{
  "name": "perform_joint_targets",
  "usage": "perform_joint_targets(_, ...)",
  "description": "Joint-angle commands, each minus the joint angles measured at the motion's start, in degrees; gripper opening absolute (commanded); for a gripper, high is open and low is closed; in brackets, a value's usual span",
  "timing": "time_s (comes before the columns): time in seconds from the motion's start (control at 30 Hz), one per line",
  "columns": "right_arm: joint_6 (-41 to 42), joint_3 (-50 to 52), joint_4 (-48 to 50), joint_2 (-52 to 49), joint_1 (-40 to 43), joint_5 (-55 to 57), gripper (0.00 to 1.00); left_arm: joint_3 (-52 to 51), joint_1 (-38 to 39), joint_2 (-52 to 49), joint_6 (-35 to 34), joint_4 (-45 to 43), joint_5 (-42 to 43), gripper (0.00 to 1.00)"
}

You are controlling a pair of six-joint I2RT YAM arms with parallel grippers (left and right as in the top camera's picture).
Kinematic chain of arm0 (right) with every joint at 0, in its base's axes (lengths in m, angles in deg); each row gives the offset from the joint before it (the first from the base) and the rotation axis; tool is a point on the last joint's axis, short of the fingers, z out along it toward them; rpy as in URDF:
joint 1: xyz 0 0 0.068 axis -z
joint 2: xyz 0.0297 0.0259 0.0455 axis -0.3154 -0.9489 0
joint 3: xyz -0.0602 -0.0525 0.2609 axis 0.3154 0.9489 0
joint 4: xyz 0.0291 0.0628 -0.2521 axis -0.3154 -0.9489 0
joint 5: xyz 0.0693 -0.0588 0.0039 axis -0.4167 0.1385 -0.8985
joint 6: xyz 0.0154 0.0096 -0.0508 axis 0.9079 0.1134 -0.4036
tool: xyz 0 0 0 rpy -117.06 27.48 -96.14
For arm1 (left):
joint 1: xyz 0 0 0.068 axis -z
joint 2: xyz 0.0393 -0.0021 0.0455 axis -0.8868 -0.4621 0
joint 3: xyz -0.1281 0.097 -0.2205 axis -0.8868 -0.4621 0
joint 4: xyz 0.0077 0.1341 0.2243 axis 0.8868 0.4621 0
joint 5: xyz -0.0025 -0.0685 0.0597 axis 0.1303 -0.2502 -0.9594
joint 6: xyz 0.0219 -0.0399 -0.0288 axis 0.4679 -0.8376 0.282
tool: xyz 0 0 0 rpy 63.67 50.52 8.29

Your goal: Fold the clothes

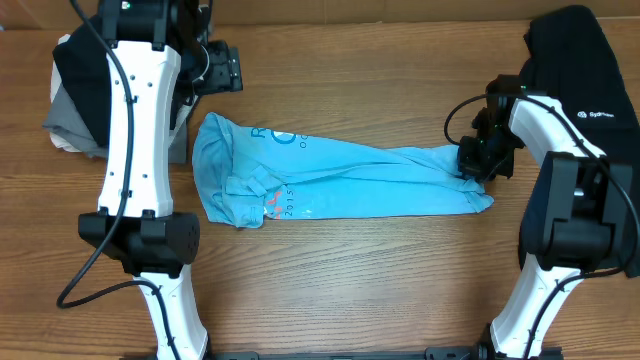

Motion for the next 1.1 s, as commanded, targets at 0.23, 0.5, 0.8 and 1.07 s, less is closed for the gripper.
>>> perform_joint_targets(0.23, 4.44, -0.57, -3.87, 0.72, 5.42, -1.4, 0.04, 2.19, -0.09, 1.01, 0.26, -1.25, 1.09, 0.79)
perform_joint_targets(0.5, -1.01, -8.5, -13.33, 9.22, 9.27, -8.41, 0.04, 2.19, -0.09, 1.01, 0.26, -2.73, 1.11, 0.8)
perform_joint_targets(0.8, -2.01, -9.75, -17.2, 13.62, 0.61, -11.39, 0.04, 2.16, -0.11, 0.98, 0.31, -4.2, 1.05, 0.84)
perform_joint_targets(1.07, 3.04, -9.22, -13.64, 13.53, -14.93, -11.39, 0.04, 2.14, -0.11, 0.94, 0.31, -4.24, -1.53, 0.87)
